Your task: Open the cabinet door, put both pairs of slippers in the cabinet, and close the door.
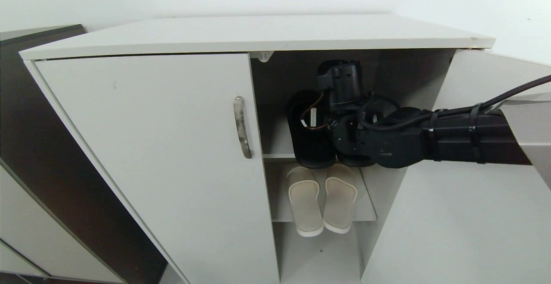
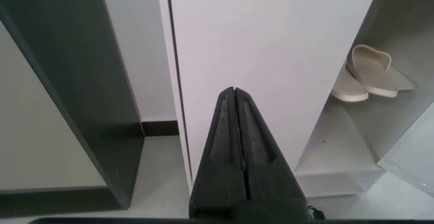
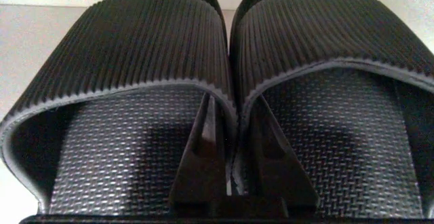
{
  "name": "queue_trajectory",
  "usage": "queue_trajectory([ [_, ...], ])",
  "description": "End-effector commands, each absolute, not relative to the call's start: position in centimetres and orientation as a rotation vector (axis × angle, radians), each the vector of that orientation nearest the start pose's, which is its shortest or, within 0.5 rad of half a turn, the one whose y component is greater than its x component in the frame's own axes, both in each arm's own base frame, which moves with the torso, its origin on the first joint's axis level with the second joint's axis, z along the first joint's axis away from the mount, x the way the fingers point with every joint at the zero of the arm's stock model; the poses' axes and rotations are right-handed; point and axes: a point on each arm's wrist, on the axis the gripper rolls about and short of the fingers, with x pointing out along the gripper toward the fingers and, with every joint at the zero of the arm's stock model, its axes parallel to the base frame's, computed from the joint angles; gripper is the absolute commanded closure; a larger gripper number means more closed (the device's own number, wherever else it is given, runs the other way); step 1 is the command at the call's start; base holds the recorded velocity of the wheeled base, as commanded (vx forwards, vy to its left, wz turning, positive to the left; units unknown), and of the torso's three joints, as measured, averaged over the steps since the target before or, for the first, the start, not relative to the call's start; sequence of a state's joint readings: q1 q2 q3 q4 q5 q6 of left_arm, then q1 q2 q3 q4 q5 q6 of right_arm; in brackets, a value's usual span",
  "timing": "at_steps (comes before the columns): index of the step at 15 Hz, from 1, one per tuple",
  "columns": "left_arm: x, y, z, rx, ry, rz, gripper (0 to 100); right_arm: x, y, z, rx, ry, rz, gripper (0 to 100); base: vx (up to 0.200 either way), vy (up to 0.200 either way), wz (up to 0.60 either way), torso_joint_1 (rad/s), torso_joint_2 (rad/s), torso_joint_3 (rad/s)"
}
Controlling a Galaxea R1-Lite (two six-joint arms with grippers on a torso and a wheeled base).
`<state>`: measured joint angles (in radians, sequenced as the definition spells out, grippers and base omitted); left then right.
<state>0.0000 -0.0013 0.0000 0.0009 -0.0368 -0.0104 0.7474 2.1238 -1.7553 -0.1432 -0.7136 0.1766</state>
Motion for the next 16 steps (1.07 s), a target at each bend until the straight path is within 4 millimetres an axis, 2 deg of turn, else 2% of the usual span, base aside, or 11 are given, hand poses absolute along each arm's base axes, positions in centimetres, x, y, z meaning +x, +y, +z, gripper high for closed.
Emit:
queue_trajectory([
  [1,-2.3,-0.1,7.5,-0.012,0.000,-0.037,100,34.6,29.3,24.0,0.030,0.174,0.015,100,0.000,0.000,0.00,0.000,0.00,0.000],
  [14,-2.3,-0.1,7.5,-0.012,0.000,-0.029,100,35.2,29.4,22.9,0.010,0.206,0.005,100,0.000,0.000,0.00,0.000,0.00,0.000],
  [15,-2.3,-0.1,7.5,-0.012,0.000,-0.029,100,35.2,29.4,22.8,0.008,0.208,0.005,0,0.000,0.000,0.00,0.000,0.00,0.000],
  [16,-2.3,-0.1,7.5,-0.014,0.000,-0.029,100,35.2,29.3,22.7,0.001,0.217,0.004,0,0.000,0.000,0.00,0.000,0.00,0.000],
])
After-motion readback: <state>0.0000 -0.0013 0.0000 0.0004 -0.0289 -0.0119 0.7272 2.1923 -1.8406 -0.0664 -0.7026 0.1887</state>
